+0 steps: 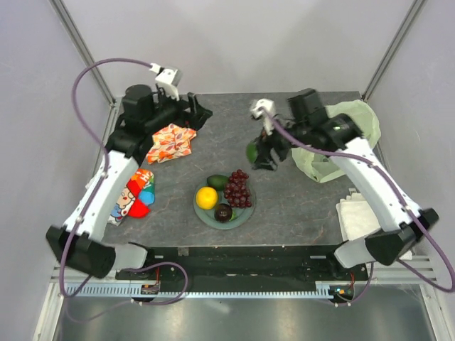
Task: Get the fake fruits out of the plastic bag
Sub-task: Place the fake fruit on the plate.
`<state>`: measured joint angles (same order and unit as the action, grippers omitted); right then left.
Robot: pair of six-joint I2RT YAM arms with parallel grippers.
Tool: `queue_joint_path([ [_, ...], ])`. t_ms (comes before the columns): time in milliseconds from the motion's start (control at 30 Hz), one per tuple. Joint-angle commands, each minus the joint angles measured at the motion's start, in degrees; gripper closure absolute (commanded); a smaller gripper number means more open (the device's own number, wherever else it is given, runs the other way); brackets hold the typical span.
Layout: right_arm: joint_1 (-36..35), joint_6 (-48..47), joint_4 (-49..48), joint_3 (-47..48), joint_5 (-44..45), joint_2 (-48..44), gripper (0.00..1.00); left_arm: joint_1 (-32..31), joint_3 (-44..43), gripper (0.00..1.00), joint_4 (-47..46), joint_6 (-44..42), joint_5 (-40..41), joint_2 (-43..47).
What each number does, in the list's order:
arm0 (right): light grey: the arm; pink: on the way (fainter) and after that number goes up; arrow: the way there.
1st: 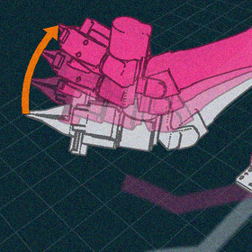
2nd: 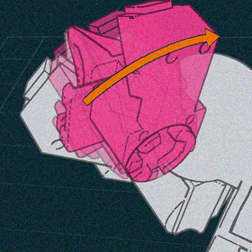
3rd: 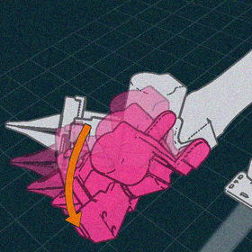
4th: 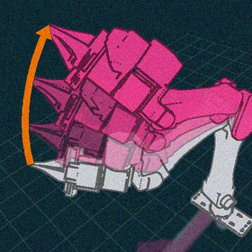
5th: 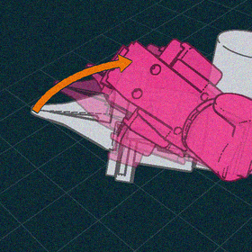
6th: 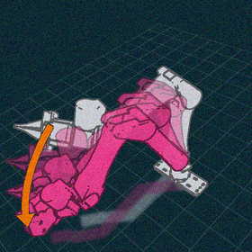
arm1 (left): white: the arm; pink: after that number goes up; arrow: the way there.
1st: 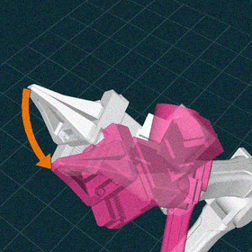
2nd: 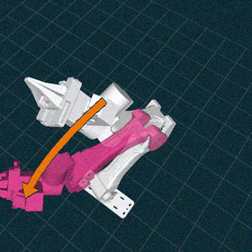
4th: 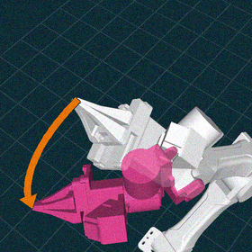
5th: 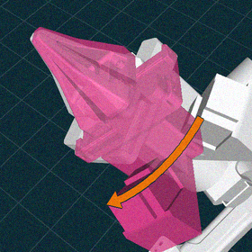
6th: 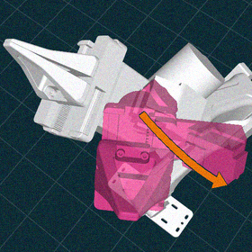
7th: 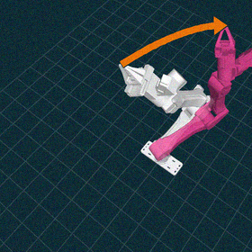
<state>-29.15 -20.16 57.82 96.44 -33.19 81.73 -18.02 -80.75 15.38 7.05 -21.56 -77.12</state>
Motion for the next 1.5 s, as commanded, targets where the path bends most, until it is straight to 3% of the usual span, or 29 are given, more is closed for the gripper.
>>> queue_joint_path([
  [0,-10.6,-0.3,1.1,3.6,3.7,7.3,0.48,2.9,4.5,0.05,5.6,0.3,0.0,9.2],
  [100,-12.9,3.9,0.5,5.9,5.0,13.8,0.49,4.9,6.2,0.05,7.7,1.6,-1.3,16.4],
  [233,-17.4,2.0,1.1,7.6,9.3,21.2,0.5,8.2,8.0,0.05,8.2,1.3,-2.6,23.5],
  [500,-24.1,7.2,-5.7,4.2,24.0,24.5,0.5,16.1,10.7,0.05,8.3,3.1,-4.0,30.9],
  [900,-25.9,6.6,-7.4,4.0,34.2,31.6,0.49,17.9,16.1,0.05,7.4,5.1,-6.0,34.7],
  [1100,-26.2,7.1,-7.9,3.7,34.8,32.3,0.42,19.5,17.5,0.05,7.4,4.7,-6.2,35.5],
  [1467,-28.1,7.7,-6.5,2.3,34.8,30.1,0.43,19.5,18.6,0.06,6.0,4.8,-7.3,34.8],
])
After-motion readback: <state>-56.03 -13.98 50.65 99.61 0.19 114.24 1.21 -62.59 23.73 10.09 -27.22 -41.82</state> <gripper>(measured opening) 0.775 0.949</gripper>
